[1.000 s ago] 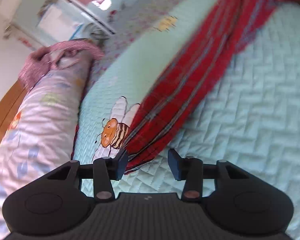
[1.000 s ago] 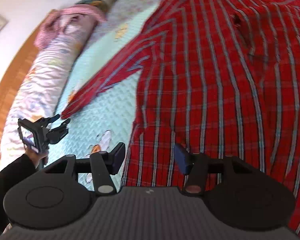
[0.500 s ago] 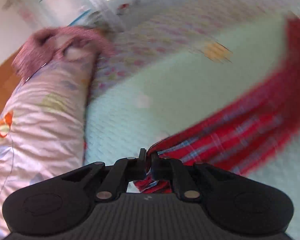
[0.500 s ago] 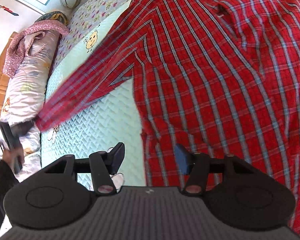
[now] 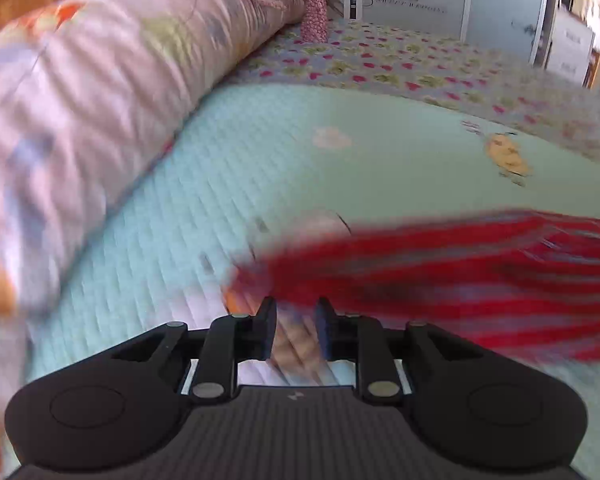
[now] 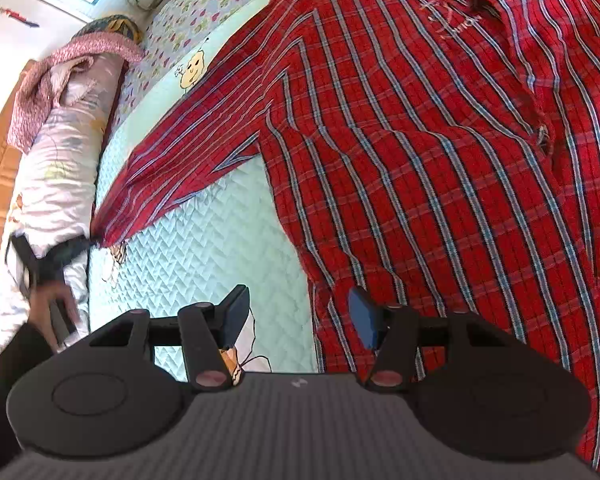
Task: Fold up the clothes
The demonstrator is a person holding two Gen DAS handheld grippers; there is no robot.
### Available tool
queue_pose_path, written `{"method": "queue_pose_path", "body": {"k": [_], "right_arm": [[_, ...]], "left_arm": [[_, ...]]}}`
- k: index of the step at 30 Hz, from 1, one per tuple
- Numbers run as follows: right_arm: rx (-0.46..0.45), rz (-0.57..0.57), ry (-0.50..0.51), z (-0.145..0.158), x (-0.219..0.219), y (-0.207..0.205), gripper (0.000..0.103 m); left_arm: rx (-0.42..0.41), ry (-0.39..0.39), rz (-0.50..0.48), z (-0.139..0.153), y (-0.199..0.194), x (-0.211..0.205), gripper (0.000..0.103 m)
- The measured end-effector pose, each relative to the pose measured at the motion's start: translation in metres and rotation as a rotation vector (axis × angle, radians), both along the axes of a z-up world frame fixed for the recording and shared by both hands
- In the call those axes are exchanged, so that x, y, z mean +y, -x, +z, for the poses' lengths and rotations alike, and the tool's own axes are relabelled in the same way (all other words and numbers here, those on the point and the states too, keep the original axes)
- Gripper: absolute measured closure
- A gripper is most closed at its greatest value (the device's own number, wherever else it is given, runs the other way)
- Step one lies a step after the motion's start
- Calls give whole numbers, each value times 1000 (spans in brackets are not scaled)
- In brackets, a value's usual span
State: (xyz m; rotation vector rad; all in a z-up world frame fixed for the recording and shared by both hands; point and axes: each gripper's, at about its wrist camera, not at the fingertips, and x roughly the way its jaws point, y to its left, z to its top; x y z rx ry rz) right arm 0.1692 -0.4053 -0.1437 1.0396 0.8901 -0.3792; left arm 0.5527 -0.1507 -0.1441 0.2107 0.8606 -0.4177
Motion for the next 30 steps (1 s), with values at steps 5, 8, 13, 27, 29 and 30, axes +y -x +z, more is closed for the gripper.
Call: {"method": "queue_pose_path", "body": {"k": [5,8,13,27,29,30], "right_arm": [[-10,-13,37,10,-11,18,46],[4,-53,49,10,-24,42,46],[62,-106,47,1,-37,87,46],[35,-88,-34,-20,-52,161,46],[6,-37,-47,-19,-55,157,46],[-8,-11,-53,-19,-57,155,46]], "left_arm": [[225,162,4,-33,57,-23,73],[338,270,-6,-50,81,-55,73],[497,383,-135,-57,142,-111,73],[604,246,-263,-45,349,-57,73],[596,206,-230,-43,377,-33,73],[598,189,-216,-42,390,-21,73]]}}
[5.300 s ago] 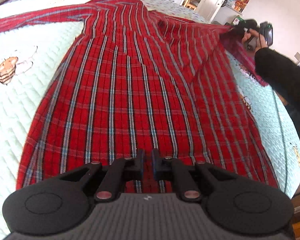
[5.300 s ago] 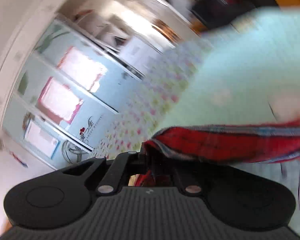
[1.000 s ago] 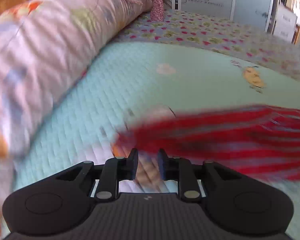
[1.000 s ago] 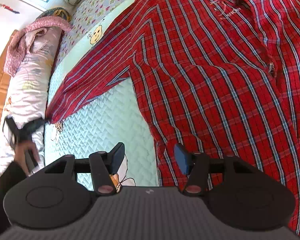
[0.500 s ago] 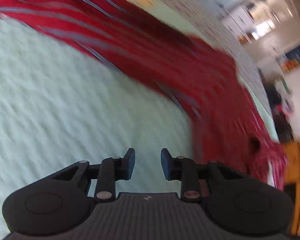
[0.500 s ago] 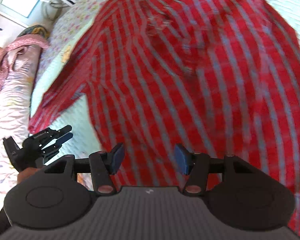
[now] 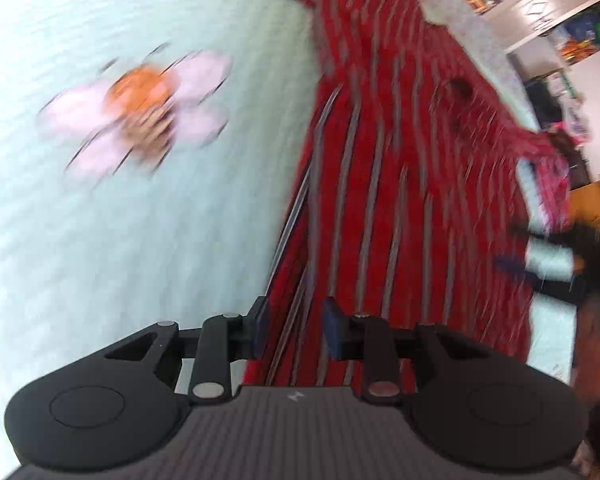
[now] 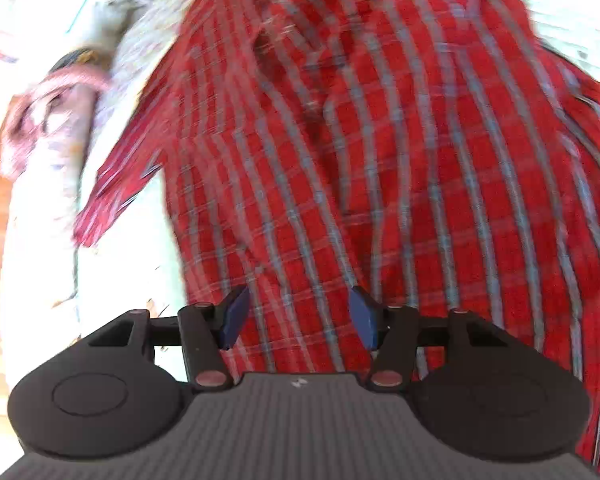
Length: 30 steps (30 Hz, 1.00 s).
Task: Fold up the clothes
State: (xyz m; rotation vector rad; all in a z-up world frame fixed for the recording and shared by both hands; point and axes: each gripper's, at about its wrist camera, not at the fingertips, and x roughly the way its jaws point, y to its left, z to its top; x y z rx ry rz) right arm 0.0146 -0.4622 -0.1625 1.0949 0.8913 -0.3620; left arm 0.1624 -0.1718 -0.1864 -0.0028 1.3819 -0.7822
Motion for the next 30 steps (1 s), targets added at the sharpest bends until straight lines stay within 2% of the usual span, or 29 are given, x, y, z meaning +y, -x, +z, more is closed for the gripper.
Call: {"method": "queue_pose_path", "body": {"k": [4,7,11,15,18,21,24,26,28,30], "right_arm": [[-32,104,0,10,-5,2,46],[-4,141,29,21,-8,20,46],[70,116,58,25,-1,50,46],[121,40,24,24,24,64,46],[111,54,-3,29,47,54,46],[84,158,-1,36,66,31,46],[78,271,-1,41,77,9,46],[70,336,16,47,80,1,46],[69,361,25,51,79,-1,46],[75,372,27,51,76,0,46]], "left_arm": [[25,-45,43,-2,45,39,73],[26,-88,46,-7,68,48,73],[-6,-121,16,-19,84,57,73],[8,-77,34,-18,92,73,73],[12,-52,34,-9,111,85,73],[-12,-78,32,-9,133,88,73],[-30,-89,95,-14,151,92,73],[-52,-99,96,-15,162,88,73],[-85,-147,71,-18,170,77,73],[-130,-231,55,-25,175,64,74]]}}
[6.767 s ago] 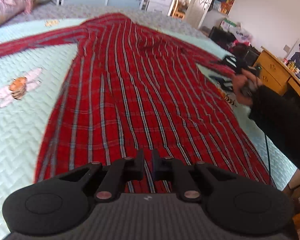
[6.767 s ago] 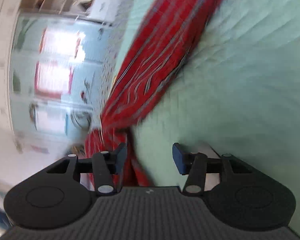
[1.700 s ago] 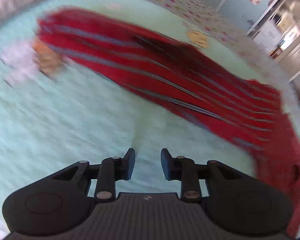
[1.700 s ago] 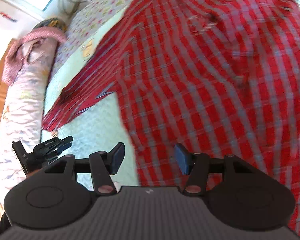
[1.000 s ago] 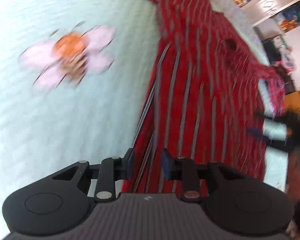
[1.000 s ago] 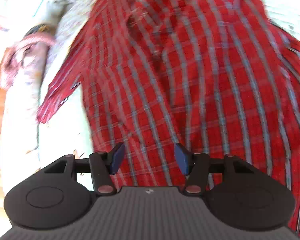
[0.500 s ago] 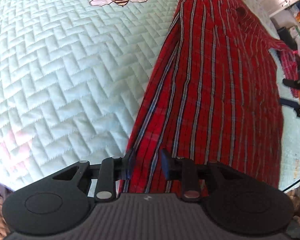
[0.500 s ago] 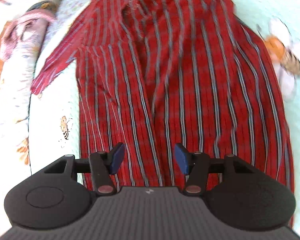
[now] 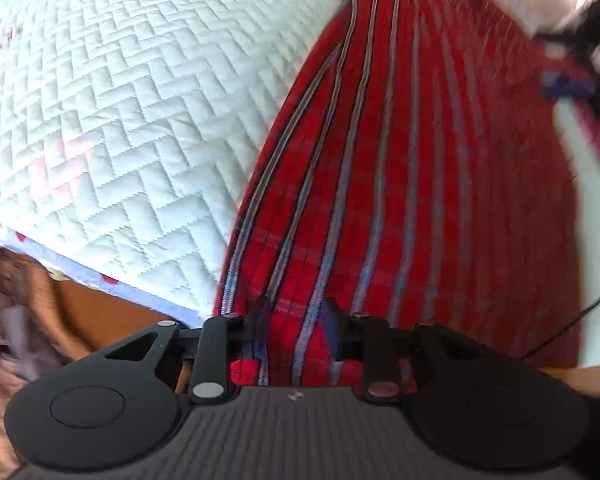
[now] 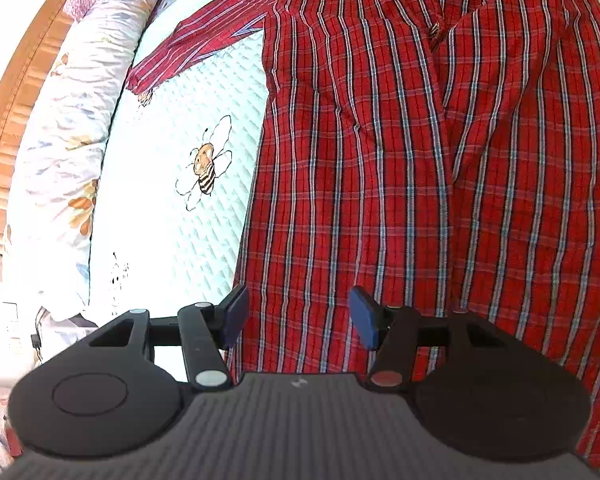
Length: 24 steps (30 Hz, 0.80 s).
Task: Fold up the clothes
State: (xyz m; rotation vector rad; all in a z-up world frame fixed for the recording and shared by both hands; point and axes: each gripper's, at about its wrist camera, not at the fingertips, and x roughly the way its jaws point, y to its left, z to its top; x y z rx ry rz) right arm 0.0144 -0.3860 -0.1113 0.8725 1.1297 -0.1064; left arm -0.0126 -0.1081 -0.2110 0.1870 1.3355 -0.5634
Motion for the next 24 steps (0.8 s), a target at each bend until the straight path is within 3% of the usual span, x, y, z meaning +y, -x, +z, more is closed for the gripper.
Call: {"method": "queue_pose_path", "body": {"k": [6,12,14,17,24], "right_arm": [[0,21,5,6,-5,8,46],[3,28,-6,4,-2,6,46],[10,32,-9,4,2,5,45],[18,48,-9,4,8,2,45],[23,75,-3,5,15,-8,44]], "left_arm": [[-86,-84,-25,5,9,-5,74],[-67,-113,-66,-12,11,0,74],[-69,-131,-82,-18,11,-2,80],[-65,-142,-75,-25,12,1,103],[-87,-89,-63,-12,24,17,103]]}}
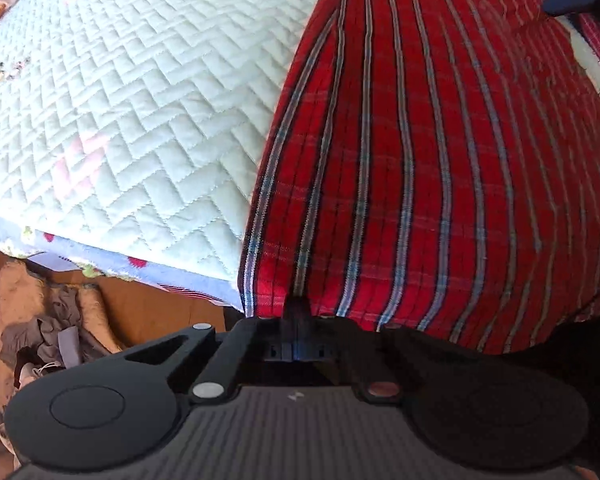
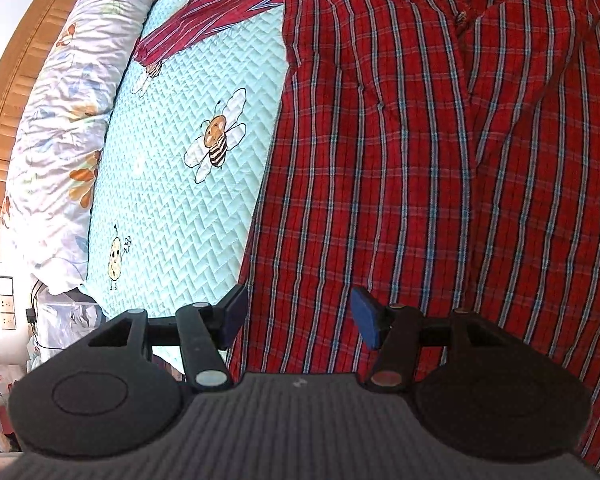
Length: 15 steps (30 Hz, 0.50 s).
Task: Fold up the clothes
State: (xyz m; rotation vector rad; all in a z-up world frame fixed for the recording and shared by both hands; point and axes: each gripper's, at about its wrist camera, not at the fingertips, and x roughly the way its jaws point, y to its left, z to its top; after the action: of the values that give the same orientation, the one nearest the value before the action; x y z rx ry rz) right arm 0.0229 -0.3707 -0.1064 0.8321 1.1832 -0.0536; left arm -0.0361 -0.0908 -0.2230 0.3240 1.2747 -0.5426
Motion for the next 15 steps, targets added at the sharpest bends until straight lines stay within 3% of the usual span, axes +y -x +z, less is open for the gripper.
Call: {"method": "queue_pose_path", "body": {"k": [2,5,8,10,13,15], "right_arm": [[1,3,-2,-1,0,-2,44],[4,10,-9,-3,1,-5,44],[4,28,-9,-5,3,-8,44],[9,37,-7,-6,2,-9,44],[19,54,4,-9,2,-10,44],[24,64,10,-10,1,-10,44]], "left_arm": [[18,32,39,5,5,7,103],[119,129,148,4,14,16,102],[249,255,370,-13,11,41,99],[303,353,526,-22,9,58,92],[322,457,708,-30,7,79,73],[352,536,809,-38,8,91,72]]}}
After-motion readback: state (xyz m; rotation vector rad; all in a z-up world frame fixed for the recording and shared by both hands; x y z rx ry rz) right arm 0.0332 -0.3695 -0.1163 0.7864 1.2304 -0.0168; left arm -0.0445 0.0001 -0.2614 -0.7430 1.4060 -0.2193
